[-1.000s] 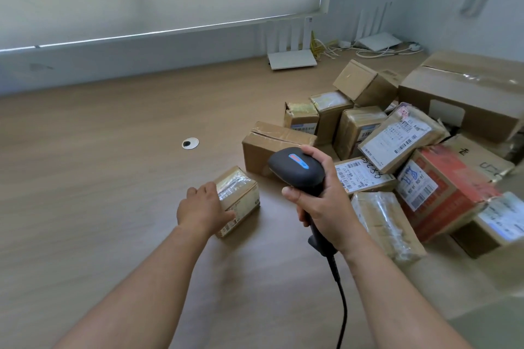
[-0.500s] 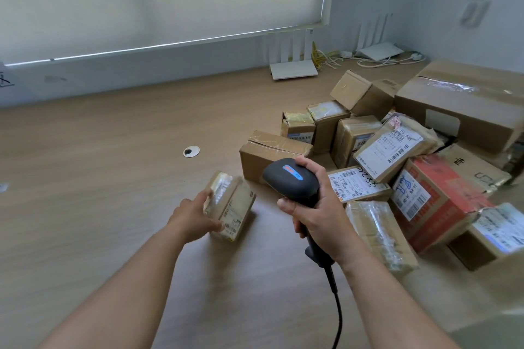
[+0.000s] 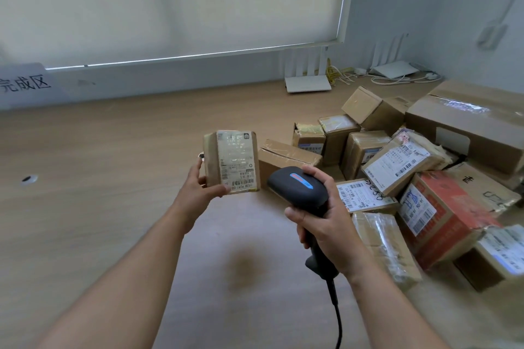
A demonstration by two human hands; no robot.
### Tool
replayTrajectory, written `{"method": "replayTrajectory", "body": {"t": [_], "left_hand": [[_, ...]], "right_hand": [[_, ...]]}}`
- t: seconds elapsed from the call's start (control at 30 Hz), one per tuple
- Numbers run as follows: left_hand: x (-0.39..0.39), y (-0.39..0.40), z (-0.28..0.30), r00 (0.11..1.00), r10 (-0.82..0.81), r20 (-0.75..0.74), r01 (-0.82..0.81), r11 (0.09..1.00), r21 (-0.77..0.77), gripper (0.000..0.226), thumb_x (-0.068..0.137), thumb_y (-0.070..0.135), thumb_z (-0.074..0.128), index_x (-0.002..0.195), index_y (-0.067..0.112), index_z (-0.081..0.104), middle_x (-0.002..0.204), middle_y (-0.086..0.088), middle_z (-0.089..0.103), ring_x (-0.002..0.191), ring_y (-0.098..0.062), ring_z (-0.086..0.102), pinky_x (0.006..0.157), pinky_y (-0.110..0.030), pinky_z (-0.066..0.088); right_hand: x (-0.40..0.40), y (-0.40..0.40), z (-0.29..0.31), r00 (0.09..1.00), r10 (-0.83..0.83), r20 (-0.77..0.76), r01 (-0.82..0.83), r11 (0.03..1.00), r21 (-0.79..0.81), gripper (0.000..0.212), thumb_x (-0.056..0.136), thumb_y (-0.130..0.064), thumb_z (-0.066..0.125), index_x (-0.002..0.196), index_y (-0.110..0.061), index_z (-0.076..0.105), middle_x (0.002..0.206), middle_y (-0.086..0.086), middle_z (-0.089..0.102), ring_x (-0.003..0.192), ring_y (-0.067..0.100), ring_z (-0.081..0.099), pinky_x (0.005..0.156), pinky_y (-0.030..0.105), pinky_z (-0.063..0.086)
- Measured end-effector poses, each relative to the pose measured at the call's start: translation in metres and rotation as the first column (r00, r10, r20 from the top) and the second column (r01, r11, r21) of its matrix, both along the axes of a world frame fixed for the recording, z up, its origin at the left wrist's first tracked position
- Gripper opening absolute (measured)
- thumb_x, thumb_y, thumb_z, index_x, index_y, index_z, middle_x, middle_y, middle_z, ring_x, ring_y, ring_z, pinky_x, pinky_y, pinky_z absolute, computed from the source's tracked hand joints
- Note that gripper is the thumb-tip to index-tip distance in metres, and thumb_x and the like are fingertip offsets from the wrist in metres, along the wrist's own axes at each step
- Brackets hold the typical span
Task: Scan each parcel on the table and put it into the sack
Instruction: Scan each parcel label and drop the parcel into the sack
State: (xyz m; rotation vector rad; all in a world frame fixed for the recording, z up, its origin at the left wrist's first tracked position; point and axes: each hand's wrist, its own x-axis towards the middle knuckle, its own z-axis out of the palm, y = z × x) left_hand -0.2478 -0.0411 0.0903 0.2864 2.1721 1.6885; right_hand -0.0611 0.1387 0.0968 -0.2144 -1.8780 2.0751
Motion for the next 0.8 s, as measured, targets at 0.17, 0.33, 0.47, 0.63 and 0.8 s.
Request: {"method": "replayTrajectory", "body": {"t": [0.17, 0.33, 0.47, 0.63, 0.8], "left_hand": [[0.005, 0.005, -0.006, 0.998, 0.07, 0.006, -0.07, 0.989, 0.13, 0.1, 0.071, 0.0, 0.076, 0.147, 0.037, 0.02, 0.116, -0.015, 0.064, 0.101, -0.027, 0.063, 0.091, -0.039, 0.051], [0.006, 0.003, -0.004, 0.995, 0.092, -0.03, -0.086, 0.983, 0.161, 0.101, 0.075, 0.0, 0.075, 0.148, 0.039, 0.018, 0.119, -0.012, 0.061, 0.107, -0.025, 0.062, 0.084, -0.032, 0.051], [0.006, 0.002, -0.002, 0.995, 0.093, -0.048, -0.084, 0.982, 0.167, 0.102, 0.075, -0.003, 0.074, 0.148, 0.038, 0.018, 0.12, -0.011, 0.06, 0.107, -0.022, 0.061, 0.079, -0.029, 0.052], [0.009, -0.001, 0.0, 0.994, 0.093, -0.056, -0.083, 0.983, 0.161, 0.104, 0.074, -0.006, 0.073, 0.149, 0.04, 0.016, 0.122, -0.011, 0.058, 0.108, -0.019, 0.059, 0.076, -0.026, 0.049], [0.015, 0.0, 0.004, 0.993, 0.085, -0.079, -0.073, 0.986, 0.152, 0.103, 0.077, -0.003, 0.073, 0.149, 0.039, 0.014, 0.12, -0.005, 0.054, 0.1, -0.014, 0.056, 0.07, -0.022, 0.047]], "right_hand": [[0.005, -0.006, 0.003, 1.0, 0.021, -0.019, -0.021, 1.0, -0.011, 0.067, 0.075, -0.012, 0.073, 0.126, -0.048, 0.049, 0.117, 0.014, 0.056, 0.051, 0.025, 0.052, 0.045, 0.031, 0.045], [0.009, -0.012, 0.004, 0.999, 0.047, -0.003, -0.047, 0.999, -0.011, 0.067, 0.074, -0.014, 0.074, 0.125, -0.05, 0.049, 0.117, 0.015, 0.057, 0.05, 0.024, 0.053, 0.044, 0.03, 0.045], [0.011, -0.015, 0.004, 0.998, 0.064, 0.009, -0.064, 0.998, 0.002, 0.067, 0.077, -0.01, 0.075, 0.124, -0.049, 0.05, 0.12, 0.011, 0.056, 0.051, 0.024, 0.055, 0.045, 0.031, 0.046], [0.014, -0.017, 0.005, 0.996, 0.086, 0.025, -0.087, 0.996, 0.012, 0.066, 0.074, -0.013, 0.075, 0.124, -0.049, 0.05, 0.122, 0.009, 0.055, 0.052, 0.025, 0.055, 0.045, 0.03, 0.047], [0.016, -0.017, 0.005, 0.995, 0.093, 0.024, -0.094, 0.995, 0.018, 0.066, 0.077, -0.01, 0.075, 0.123, -0.051, 0.05, 0.122, 0.01, 0.055, 0.051, 0.024, 0.055, 0.045, 0.03, 0.047]]}}
